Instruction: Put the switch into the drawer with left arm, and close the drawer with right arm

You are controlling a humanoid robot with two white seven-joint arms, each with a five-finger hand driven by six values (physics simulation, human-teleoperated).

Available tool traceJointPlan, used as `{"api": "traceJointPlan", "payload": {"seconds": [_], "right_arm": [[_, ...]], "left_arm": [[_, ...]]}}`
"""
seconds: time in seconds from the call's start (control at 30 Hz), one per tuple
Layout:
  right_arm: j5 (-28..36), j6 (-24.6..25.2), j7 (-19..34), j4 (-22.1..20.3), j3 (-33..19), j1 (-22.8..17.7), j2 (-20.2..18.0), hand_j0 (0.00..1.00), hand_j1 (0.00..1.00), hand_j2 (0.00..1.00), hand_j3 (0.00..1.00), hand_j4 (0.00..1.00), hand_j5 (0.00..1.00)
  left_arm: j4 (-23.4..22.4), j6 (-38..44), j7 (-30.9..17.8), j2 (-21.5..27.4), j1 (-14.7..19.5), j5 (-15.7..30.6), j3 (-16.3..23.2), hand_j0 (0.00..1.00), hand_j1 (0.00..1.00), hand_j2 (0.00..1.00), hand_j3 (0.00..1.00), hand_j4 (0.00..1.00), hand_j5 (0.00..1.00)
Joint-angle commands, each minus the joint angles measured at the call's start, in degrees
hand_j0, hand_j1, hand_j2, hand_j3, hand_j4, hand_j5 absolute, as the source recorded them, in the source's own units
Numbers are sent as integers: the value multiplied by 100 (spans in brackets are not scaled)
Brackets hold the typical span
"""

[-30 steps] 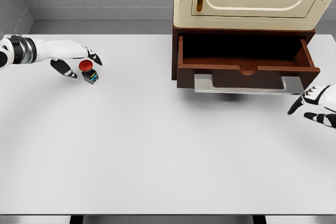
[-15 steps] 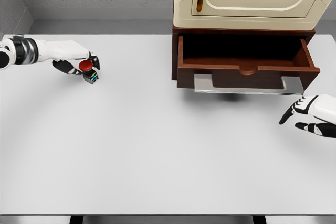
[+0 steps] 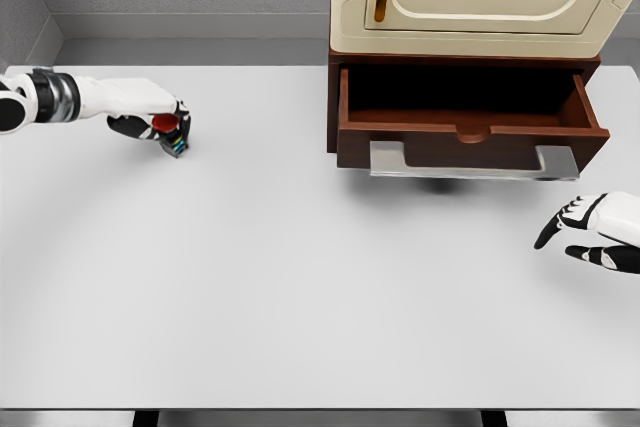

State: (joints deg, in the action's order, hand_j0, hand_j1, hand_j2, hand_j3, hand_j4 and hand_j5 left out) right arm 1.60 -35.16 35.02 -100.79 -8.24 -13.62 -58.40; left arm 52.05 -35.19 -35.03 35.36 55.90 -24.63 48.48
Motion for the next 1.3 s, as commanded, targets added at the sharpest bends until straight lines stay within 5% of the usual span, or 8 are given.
{"api": "traceJointPlan", "payload": {"seconds": [0.0,0.1,0.37,0.53,1.27], "right_arm": [[42,16,-2,-2,-2,0,-5,57,57,57,57,57,57],[42,16,-2,-2,-11,9,-5,57,57,57,57,57,57],[42,16,-2,-2,-72,0,-5,58,58,58,58,58,58],[42,16,-2,7,-134,0,12,58,58,58,58,58,58],[51,16,-2,7,-116,0,-14,58,58,58,58,58,58]], "left_arm": [[235,19,3,32,0,37,-14,40,40,40,40,40,40],[552,19,3,50,0,55,-14,39,39,39,39,39,39],[2450,19,3,217,44,107,-49,39,39,39,39,39,39],[2942,19,5,199,281,283,-75,39,39,39,39,39,39],[3109,19,32,-363,923,1373,-128,39,39,39,39,39,39]]}}
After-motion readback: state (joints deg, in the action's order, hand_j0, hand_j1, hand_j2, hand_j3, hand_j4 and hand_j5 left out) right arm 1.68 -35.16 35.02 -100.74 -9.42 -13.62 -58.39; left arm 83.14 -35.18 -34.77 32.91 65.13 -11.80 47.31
